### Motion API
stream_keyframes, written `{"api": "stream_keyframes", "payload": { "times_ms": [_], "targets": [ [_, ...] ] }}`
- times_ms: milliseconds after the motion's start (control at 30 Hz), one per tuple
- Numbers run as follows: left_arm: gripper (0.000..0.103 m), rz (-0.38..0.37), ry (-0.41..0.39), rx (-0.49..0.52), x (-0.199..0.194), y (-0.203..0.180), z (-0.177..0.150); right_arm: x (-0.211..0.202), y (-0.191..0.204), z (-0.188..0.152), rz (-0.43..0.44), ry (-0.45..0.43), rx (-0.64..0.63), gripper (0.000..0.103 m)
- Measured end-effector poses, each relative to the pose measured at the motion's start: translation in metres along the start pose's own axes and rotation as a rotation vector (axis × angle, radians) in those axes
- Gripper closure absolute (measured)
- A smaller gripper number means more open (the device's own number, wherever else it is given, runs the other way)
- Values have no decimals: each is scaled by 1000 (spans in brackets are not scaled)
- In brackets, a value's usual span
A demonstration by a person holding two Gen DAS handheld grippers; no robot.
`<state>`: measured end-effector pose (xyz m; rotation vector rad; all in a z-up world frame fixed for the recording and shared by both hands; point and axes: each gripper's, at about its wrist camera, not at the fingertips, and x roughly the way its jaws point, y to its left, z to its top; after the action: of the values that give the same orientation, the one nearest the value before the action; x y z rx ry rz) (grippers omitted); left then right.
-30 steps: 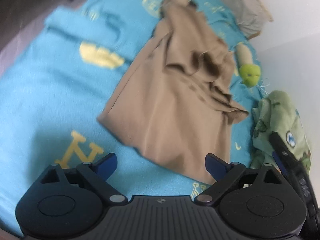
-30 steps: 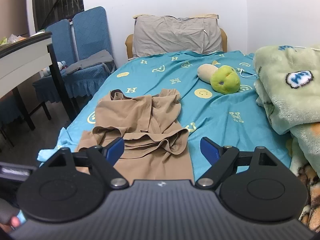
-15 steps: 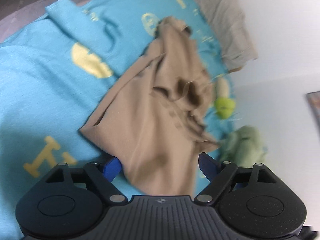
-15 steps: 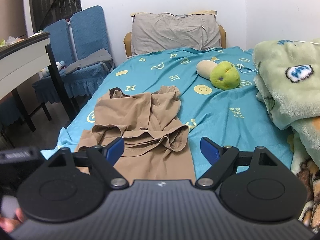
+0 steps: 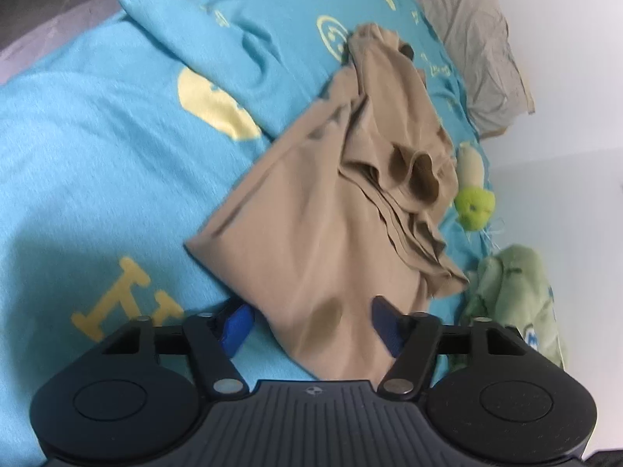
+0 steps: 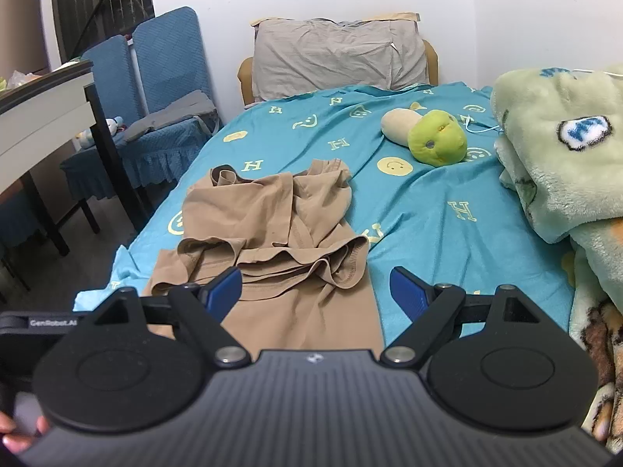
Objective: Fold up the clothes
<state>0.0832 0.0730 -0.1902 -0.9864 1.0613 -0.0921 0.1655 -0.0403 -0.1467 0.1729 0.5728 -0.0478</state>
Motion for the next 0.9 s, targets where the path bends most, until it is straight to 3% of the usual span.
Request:
{"api": "stream_keyframes", "payload": {
  "times_ms": [133,267,533,600,700,733,800,900],
  "targets": [
    [87,21,-24,-30,-2,10,10,-10,-4,2,89,17,108,18],
    [94,0,-36,-47,-14,11,18,-11,-16,-10,282,124,385,18],
    [96,-122,-90,-95,-30,9,21,32,-15,-72,442,400,813,17],
    [96,-132,-106,-86,-31,5,21,41,-22,-85,442,429,914,17],
    [96,-138,-128,-74,-37,3,20,44,-39,-98,318,411,1015,18],
    [96,-142,-133,-72,-39,3,20,44,-45,-100,294,390,1038,26],
    [97,-151,-141,-69,-41,-1,17,43,-51,-102,277,355,1069,32],
    [97,-180,-153,-47,-58,1,12,40,-57,-97,233,292,1060,58]
  ]
}}
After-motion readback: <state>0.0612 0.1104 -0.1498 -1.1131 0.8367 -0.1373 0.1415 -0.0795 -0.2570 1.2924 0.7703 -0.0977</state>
